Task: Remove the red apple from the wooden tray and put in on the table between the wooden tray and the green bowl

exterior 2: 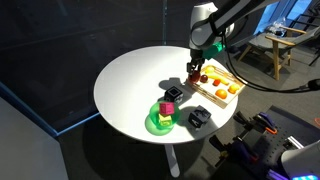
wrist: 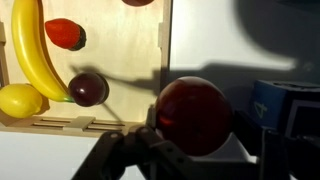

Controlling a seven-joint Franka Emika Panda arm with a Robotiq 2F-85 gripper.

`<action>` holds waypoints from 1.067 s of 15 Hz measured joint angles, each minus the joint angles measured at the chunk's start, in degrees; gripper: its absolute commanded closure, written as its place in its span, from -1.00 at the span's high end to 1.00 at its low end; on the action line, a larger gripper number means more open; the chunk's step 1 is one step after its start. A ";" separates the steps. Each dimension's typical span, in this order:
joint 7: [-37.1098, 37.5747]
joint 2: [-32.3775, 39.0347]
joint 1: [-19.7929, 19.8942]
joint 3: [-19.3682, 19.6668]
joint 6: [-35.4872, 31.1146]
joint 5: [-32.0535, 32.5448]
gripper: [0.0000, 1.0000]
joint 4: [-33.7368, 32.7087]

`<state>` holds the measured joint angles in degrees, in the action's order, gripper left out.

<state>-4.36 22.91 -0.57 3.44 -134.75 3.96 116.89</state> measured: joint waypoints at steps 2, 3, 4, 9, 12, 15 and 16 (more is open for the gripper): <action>0.01 0.00 -0.28 -0.39 0.00 0.39 0.04 0.08; 0.01 0.00 -0.33 -0.63 0.00 0.44 0.04 0.17; 0.01 0.00 -0.42 -0.81 0.00 0.49 0.04 0.30; 0.03 0.21 -0.55 -1.46 -0.17 0.50 0.04 1.42; 0.31 0.85 -0.60 -1.50 -0.77 0.50 0.04 1.99; 0.68 1.73 -0.61 -1.50 -2.40 0.50 0.04 2.48; 0.81 2.02 -0.61 -1.50 -3.26 0.50 0.04 2.70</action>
<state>-3.54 24.94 -1.17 1.95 -138.01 4.46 119.59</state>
